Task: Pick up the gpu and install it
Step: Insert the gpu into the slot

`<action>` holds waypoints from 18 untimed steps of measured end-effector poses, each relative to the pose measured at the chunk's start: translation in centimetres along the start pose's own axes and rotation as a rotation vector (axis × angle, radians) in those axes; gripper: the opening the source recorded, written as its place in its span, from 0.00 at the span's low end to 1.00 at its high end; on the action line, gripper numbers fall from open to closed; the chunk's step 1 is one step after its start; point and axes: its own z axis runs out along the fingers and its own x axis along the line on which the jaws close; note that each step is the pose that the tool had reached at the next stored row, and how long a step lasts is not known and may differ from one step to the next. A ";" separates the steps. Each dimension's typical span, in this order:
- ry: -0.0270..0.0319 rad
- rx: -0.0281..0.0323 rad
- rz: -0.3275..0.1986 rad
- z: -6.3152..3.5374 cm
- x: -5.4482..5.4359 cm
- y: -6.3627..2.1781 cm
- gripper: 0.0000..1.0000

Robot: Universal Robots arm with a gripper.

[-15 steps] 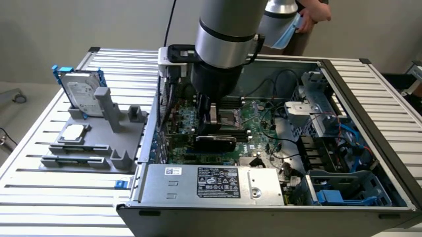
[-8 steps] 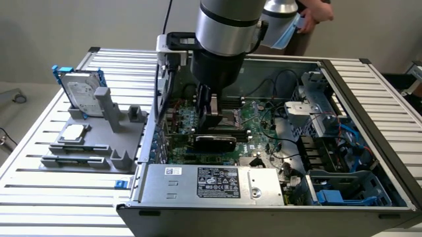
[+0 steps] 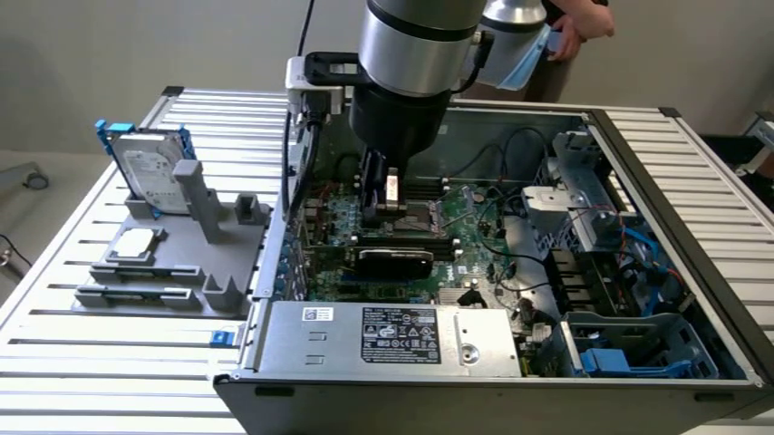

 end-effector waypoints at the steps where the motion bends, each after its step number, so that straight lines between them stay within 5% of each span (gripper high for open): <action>1: 0.0000 -0.0001 0.000 0.00 0.0 0.00 0.28; 18: 0.0000 -0.0008 0.000 0.00 0.0 0.00 0.28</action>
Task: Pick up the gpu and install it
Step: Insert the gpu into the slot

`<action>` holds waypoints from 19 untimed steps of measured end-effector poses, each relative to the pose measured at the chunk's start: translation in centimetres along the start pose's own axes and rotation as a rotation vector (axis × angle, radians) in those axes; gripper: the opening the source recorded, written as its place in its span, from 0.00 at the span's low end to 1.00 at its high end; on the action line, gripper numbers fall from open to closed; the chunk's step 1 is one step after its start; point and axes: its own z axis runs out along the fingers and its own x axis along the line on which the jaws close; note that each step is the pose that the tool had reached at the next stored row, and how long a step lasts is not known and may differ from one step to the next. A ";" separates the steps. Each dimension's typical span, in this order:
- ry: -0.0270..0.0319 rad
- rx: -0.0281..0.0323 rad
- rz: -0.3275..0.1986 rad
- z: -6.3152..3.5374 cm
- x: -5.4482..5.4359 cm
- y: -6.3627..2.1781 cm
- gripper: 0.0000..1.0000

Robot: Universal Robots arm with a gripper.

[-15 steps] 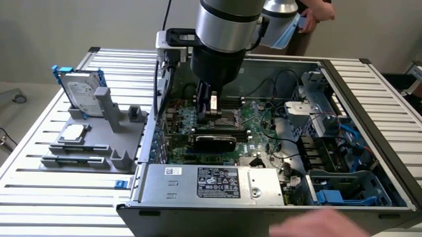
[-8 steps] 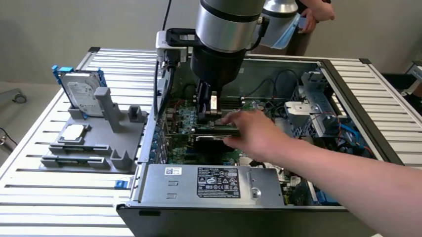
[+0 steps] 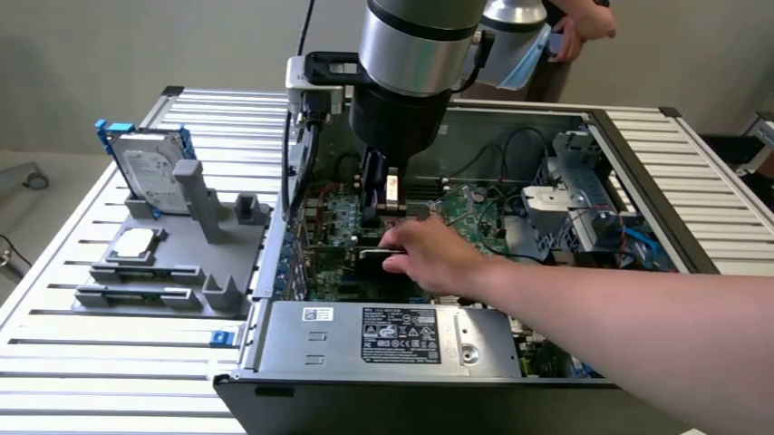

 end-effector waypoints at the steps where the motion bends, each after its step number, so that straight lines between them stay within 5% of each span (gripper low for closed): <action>1: -0.0001 -0.0001 0.000 0.00 0.0 0.00 0.28; 19: -0.0002 -0.0015 0.000 0.00 0.0 0.00 0.28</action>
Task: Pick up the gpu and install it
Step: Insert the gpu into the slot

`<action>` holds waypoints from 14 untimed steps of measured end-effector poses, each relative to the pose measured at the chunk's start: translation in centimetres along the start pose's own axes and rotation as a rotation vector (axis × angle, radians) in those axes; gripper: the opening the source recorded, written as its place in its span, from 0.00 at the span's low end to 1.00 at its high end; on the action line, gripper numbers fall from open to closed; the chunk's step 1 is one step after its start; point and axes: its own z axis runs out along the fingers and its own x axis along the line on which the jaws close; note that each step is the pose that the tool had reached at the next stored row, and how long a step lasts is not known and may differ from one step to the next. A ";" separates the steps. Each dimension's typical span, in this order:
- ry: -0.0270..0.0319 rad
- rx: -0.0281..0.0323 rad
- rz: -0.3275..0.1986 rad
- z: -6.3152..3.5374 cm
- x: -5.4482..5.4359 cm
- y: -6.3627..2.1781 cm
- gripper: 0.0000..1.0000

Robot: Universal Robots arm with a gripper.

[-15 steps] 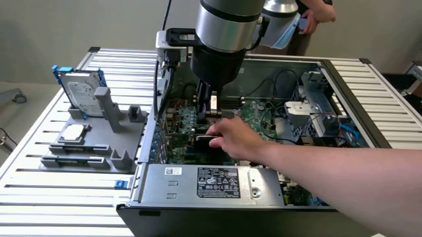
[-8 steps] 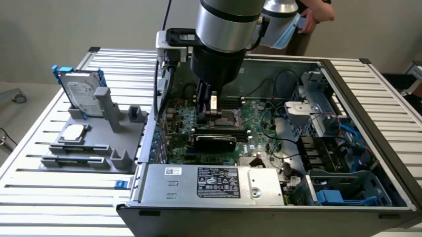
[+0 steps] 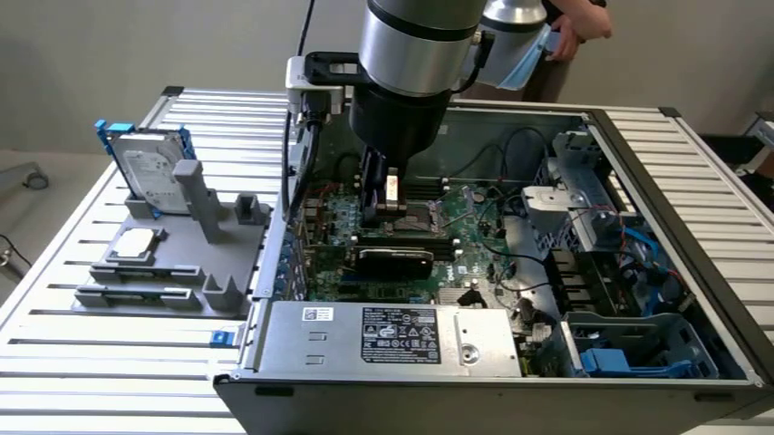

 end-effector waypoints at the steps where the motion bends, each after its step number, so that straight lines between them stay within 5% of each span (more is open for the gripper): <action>1: 0.0001 0.0000 0.000 0.00 0.0 0.00 0.28; 3: 0.0001 0.0000 0.000 0.00 0.0 0.00 0.26; 5: 0.0000 -0.0002 0.000 0.00 0.0 0.00 0.13; 8: 0.0002 -0.0007 0.000 0.02 0.0 0.19 0.11; 14: -0.0004 -0.0043 0.000 0.48 -0.2 2.59 0.11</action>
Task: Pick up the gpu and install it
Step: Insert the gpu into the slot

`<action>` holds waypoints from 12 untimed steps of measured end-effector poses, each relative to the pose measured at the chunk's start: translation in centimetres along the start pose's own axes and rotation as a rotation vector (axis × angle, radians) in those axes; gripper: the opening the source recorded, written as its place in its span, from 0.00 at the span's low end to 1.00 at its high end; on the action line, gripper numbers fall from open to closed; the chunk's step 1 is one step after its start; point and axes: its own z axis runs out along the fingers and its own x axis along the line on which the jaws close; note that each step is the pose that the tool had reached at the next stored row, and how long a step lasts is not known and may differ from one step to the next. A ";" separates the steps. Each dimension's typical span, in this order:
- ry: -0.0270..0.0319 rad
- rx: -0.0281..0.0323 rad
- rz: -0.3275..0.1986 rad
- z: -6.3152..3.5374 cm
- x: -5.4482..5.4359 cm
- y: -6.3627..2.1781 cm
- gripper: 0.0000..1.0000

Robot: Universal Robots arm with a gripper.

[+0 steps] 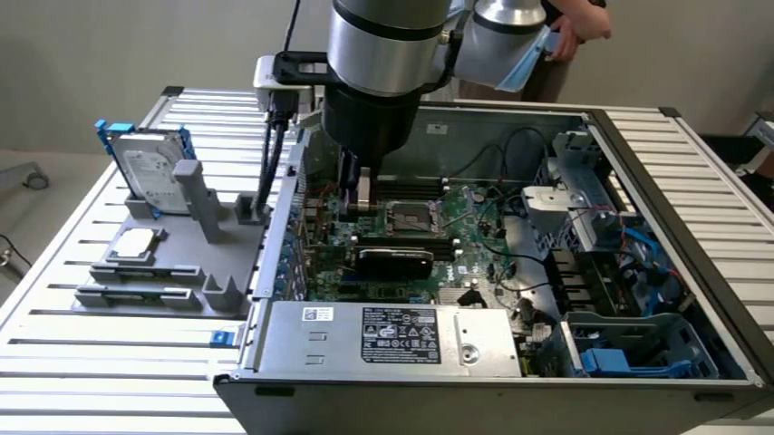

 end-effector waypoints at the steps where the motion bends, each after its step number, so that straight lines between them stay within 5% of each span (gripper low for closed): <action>1: 0.0000 -0.0013 0.000 0.14 0.0 0.34 0.11; 12: 0.0011 -0.0032 -0.009 2.20 -0.1 2.77 0.11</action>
